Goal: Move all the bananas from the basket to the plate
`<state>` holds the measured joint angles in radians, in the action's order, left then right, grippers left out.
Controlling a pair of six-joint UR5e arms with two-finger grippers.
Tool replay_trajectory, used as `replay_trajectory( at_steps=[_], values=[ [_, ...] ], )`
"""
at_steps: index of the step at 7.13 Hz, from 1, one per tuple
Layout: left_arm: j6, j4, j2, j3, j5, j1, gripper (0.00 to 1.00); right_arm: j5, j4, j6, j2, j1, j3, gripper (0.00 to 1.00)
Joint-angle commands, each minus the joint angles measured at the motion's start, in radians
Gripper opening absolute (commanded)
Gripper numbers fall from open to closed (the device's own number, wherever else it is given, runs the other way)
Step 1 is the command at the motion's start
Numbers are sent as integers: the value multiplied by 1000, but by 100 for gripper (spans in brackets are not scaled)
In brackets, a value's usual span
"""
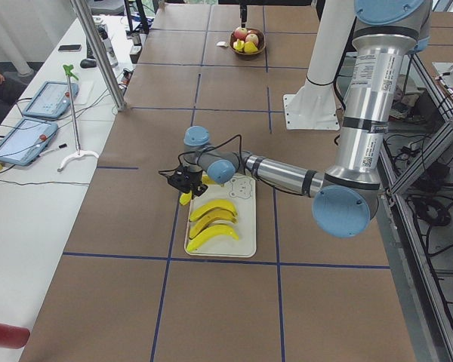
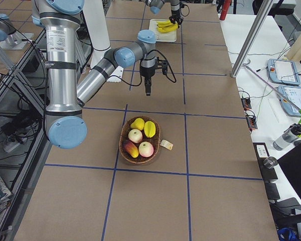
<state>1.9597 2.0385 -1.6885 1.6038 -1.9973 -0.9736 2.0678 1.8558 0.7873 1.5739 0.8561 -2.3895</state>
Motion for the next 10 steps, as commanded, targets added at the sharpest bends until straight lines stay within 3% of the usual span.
replay_trajectory(
  at_steps=[1,2,5,7,10],
  values=[
    [18,60,35,-5,0,12,51,0,-1,1,0,0,-2,100],
    [16,81,56,-5,0,16,100,0,0,3,-2,0,-2,100],
    [10,115,75,8,-3,29,100,0,-1,3,-2,0,-2,100],
    [-31,108,76,43,-131,27,100,0,-1,3,-2,0,0,100],
    [-426,103,154,109,-143,-8,100,0,0,1,0,0,3,100]
  ],
)
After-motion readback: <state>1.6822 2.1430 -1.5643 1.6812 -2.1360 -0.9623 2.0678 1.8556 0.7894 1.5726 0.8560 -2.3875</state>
